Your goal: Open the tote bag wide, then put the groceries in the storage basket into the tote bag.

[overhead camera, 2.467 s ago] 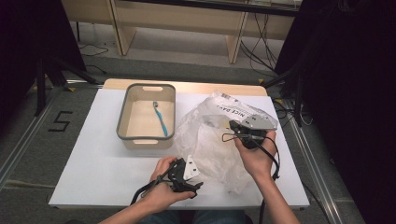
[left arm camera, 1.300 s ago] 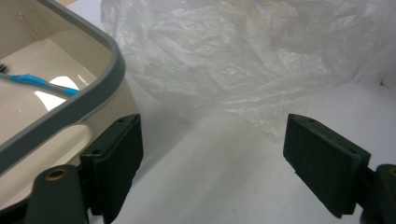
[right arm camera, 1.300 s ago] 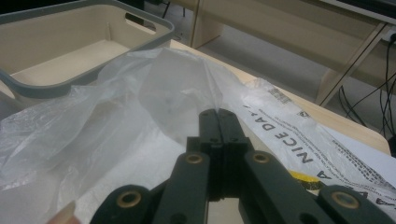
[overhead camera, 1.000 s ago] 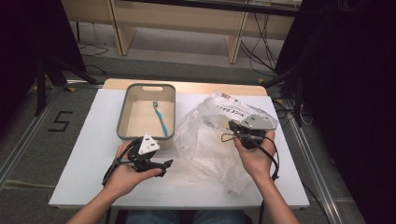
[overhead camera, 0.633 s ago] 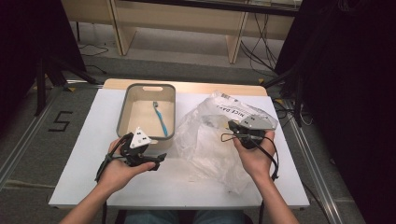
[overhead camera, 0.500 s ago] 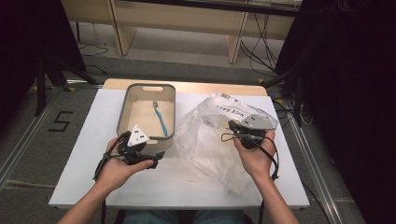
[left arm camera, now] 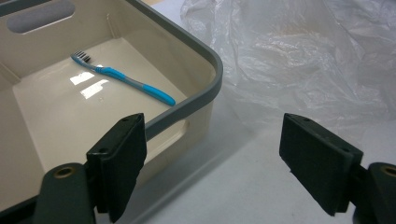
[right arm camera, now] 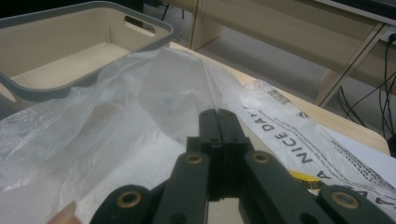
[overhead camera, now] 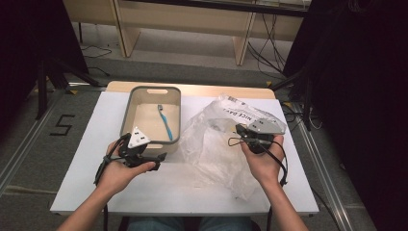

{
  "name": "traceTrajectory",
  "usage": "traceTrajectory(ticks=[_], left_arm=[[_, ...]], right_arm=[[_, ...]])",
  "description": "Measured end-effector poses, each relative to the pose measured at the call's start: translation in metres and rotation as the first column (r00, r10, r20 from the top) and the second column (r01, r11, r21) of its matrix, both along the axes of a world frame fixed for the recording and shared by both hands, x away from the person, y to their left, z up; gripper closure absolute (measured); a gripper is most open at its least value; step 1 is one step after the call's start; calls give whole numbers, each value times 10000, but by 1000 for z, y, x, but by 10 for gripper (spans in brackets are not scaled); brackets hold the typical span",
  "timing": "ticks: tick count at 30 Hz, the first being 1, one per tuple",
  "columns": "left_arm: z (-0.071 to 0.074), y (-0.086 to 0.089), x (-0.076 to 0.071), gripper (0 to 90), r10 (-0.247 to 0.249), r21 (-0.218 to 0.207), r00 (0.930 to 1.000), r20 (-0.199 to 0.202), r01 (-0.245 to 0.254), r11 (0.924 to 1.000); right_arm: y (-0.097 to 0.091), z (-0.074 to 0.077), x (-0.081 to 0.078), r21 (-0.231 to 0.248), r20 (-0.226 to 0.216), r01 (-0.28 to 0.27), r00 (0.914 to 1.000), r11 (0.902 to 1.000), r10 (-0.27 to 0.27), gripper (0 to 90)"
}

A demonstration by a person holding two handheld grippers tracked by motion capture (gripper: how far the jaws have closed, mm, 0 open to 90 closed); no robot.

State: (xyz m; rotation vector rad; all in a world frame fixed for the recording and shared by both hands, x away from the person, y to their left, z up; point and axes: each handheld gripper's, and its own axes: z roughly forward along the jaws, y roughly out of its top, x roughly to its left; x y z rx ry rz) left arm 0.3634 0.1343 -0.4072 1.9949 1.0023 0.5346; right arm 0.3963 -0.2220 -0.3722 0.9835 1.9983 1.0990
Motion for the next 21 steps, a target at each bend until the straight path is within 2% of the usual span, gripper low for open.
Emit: traceTrajectory(ticks=[15, 17, 18, 21], left_arm=[[-1, 2, 2, 242, 104, -91, 9999, -36, -104, 9999], [-1, 2, 5, 253, 243, -362, 9993, -292, -253, 9990], [0, 2, 5, 253, 345, -334, 9989, -313, -355, 9988], [4, 1, 9, 262, 470, -199, 9988, -138, -473, 9987]], right_arm=[[0, 0, 0, 31, -45, 0, 10000, 10000, 0, 900], [1, 0, 0, 56, -58, -4, 10000, 10000, 4, 900], [1, 0, 0, 37, -46, -32, 10000, 10000, 32, 900], [0, -1, 0, 62, -43, -79, 10000, 9999, 80, 900]])
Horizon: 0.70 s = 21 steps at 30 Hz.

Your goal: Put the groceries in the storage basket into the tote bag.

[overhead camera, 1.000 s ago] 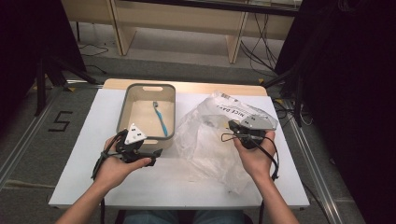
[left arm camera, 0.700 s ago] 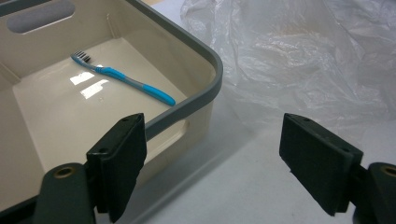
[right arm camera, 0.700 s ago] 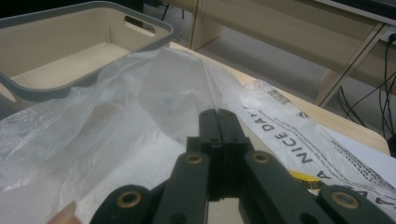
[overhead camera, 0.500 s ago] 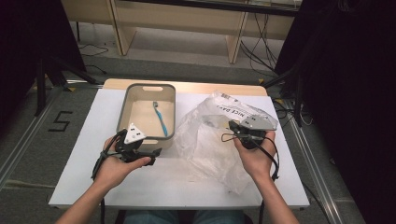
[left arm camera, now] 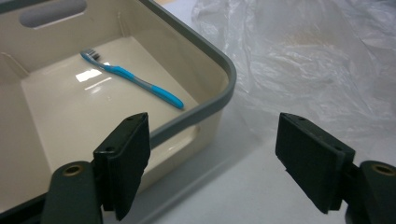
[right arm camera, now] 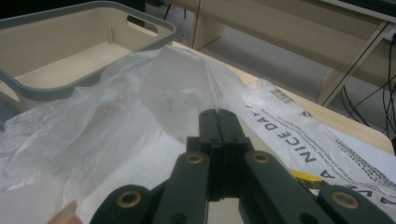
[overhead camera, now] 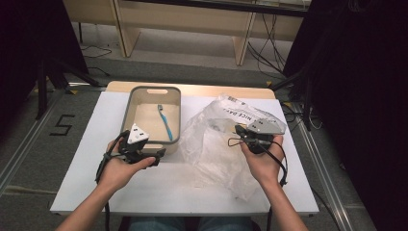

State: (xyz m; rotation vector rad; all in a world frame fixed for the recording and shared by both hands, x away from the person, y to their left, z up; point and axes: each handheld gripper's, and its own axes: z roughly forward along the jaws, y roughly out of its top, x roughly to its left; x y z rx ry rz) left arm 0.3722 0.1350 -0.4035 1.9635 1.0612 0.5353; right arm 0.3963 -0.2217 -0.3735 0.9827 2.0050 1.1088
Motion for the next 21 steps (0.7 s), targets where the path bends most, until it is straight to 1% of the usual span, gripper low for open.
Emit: traceTrajectory(ticks=[2, 6, 8, 15, 19, 21], left_arm=[[3, -1, 3, 263, 1, -8, 10000, 80, 0, 10000], [9, 0, 10, 262, 43, 35, 9999, 107, -44, 10000], [11, 1, 14, 262, 169, -74, 9998, 76, -169, 9998], [17, 4, 29, 268, 525, -182, 9986, 12, -525, 9985], [21, 2, 42, 270, 654, -66, 9978, -119, -655, 9978], [22, 0, 49, 272, 693, 122, 9974, -191, -691, 9975]], right_arm=[[-1, 0, 0, 10, -33, 12, 10000, 10000, -12, 900], [-1, 0, 0, -18, -40, -14, 10000, 10000, 14, 900], [-1, -1, -1, -14, -50, -14, 10000, 10000, 14, 900], [-1, -1, 0, -26, -68, 5, 10000, 10000, -5, 900], [-1, -2, 0, -31, -84, -16, 10000, 10000, 16, 900], [-1, -2, 0, -46, -87, -16, 10000, 10000, 16, 900]])
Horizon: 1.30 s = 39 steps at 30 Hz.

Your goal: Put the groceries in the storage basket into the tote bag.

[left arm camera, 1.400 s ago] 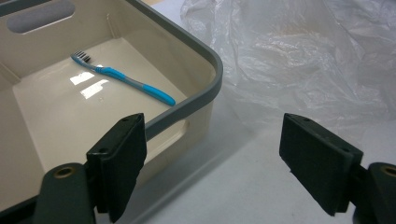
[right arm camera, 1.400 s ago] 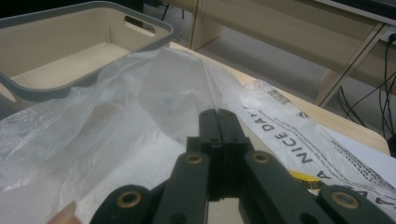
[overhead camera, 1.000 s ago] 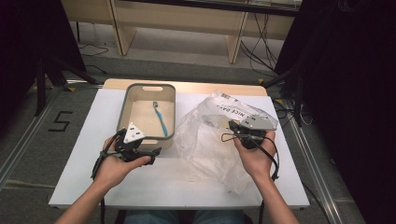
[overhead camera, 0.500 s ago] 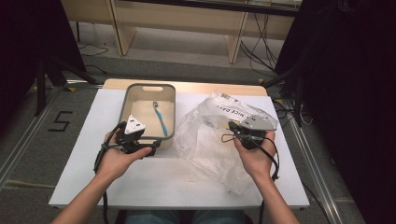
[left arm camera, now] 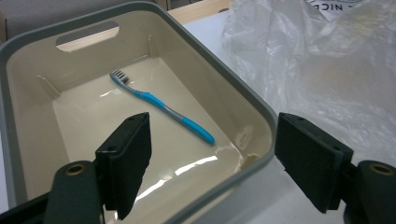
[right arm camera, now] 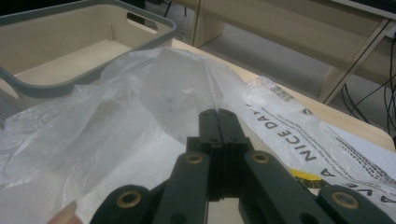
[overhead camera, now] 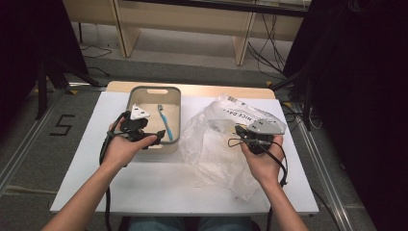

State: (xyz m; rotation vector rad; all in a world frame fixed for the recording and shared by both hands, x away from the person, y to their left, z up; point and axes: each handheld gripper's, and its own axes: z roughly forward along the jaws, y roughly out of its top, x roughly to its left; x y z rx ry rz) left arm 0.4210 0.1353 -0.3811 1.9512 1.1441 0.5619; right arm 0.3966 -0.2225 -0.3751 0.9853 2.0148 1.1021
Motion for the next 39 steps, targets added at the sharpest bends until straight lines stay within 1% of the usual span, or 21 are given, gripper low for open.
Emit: traceTrajectory(ticks=[2, 3, 4, 5, 6, 8, 9, 10, 14, 19, 20, 21, 22, 23, 24, 26, 27, 28, 33, 35, 39], left_arm=[[1, -3, 7, 276, 51, 187, 9999, -97, -49, 9998], [1, -3, 7, 280, 51, 187, 9999, -97, -49, 9998], [1, -5, 16, 282, 112, 303, 9997, -202, -106, 9995], [0, -7, 20, 284, 167, 372, 9995, -258, -157, 9992], [0, -7, 20, 286, 167, 372, 9995, -258, -157, 9992], [-1, -11, 33, 288, 299, 573, 9981, -536, -268, 9980], [-1, -11, 33, 289, 299, 573, 9981, -536, -268, 9980], [-2, -12, 44, 288, 344, 629, 9969, -702, -300, 9976], [-3, -15, 63, 294, 681, 833, 9934, -926, -605, 9947], [-7, -20, 81, 296, 861, 976, 9886, -1238, -742, 9925], [-7, -20, 81, 296, 861, 976, 9886, -1238, -742, 9925], [-10, -22, 88, 296, 984, 965, 9854, -1393, -854, 9917], [-12, -23, 91, 296, 1072, 992, 9840, -1425, -936, 9907], [-12, -23, 91, 297, 1072, 992, 9840, -1425, -936, 9907], [-14, -24, 94, 299, 1151, 985, 9820, -1496, -1010, 9900], [-20, -25, 103, 306, 1400, 1046, 9761, -1663, -1237, 9868], [-20, -25, 103, 308, 1400, 1046, 9761, -1663, -1237, 9868], [-24, -26, 108, 316, 1525, 1078, 9723, -1770, -1348, 9850], [-34, -27, 119, 332, 1773, 1147, 9636, -2000, -1567, 9810], [-37, -28, 122, 336, 1854, 1102, 9603, -2086, -1653, 9801], [-43, -29, 129, 341, 1992, 1239, 9522, -2315, -1742, 9769]], right_arm=[[0, 0, 0, 8, 1, -17, 10000, 10000, 17, 900], [0, 0, 0, 8, -3, -19, 10000, 10000, 19, 900], [0, 0, 0, 5, -11, -19, 10000, 10000, 19, 900], [0, 0, 0, 6, -25, -21, 10000, 10000, 21, 900], [0, 0, 0, -6, -44, -30, 10000, 10000, 30, 900], [1, -1, 0, -5, -51, -42, 10000, 10000, 41, 900], [1, -1, 1, -6, -37, -24, 10000, 10000, 24, 900], [1, -1, 0, -24, -47, -24, 10000, 10000, 24, 900], [1, -2, 0, -22, -53, -22, 10000, 10000, 22, 900], [1, -2, 1, -21, -52, -30, 10000, 10000, 30, 900], [1, -2, 1, -21, -52, -30, 10000, 10000, 30, 900], [1, -2, 1, -15, -67, -33, 10000, 10000, 33, 900], [1, -2, 1, -14, -57, -29, 10000, 10000, 28, 900], [1, -2, 1, -16, -53, -30, 10000, 10000, 30, 900], [1, -2, 1, -7, -84, -19, 10000, 10000, 19, 900], [1, -2, 1, -4, -79, -30, 10000, 10000, 30, 900], [1, -2, 1, -14, -86, -43, 10000, 10000, 43, 900], [1, -2, 1, -15, -81, -50, 10000, 10000, 50, 900], [1, -2, 1, -17, -118, -43, 9999, 10000, 43, 900], [0, -3, 1, -52, -141, -48, 9999, 10000, 47, 900], [1, -4, 2, -28, -159, -55, 9999, 10000, 55, 900]])
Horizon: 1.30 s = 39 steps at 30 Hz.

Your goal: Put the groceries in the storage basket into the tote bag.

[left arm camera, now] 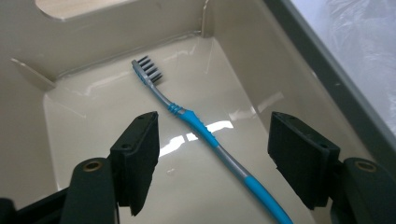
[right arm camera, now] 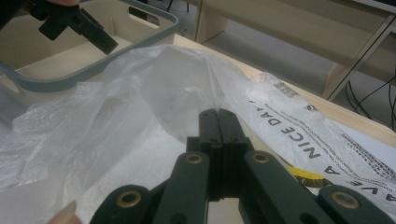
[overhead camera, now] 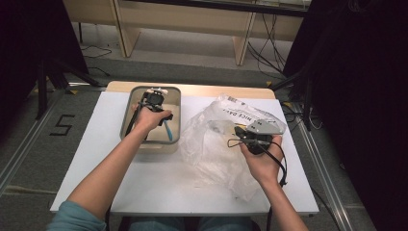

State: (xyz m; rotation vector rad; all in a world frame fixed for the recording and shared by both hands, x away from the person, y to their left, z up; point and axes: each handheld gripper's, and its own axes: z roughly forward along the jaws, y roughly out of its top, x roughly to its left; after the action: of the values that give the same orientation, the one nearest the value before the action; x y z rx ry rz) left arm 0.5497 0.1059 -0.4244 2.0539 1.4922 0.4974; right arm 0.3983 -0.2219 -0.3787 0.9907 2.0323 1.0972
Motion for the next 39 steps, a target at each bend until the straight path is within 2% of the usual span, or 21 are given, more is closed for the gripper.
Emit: traceTrajectory(ticks=[7, 13, 16, 24, 30, 39], left_arm=[[-13, 0, 9, 363, 412, 155, 9989, -235, -408, 9990], [-19, -1, 14, 373, 653, 67, 9973, -348, -651, 9979], [-22, -1, 15, 380, 660, 171, 9971, -385, -654, 9977], [-29, -2, 20, 422, 905, 60, 9949, -440, -903, 9959], [-34, -5, 21, 460, 940, 80, 9933, -668, -937, 9956], [-39, -6, 23, 508, 1116, 158, 9905, -801, -1107, 9937]], right_arm=[[0, 0, 0, -2, 6, -12, 10000, 10000, 12, 900], [1, 0, 0, -3, 19, -40, 10000, 10000, 40, 900], [1, 0, 0, -5, 9, -51, 10000, 10000, 51, 900], [2, 0, 0, -34, 9, -84, 10000, 10000, 84, 900], [2, 0, 0, -42, -22, -89, 10000, 10000, 88, 900], [2, -1, 0, -35, -15, -80, 10000, 10000, 80, 900]])
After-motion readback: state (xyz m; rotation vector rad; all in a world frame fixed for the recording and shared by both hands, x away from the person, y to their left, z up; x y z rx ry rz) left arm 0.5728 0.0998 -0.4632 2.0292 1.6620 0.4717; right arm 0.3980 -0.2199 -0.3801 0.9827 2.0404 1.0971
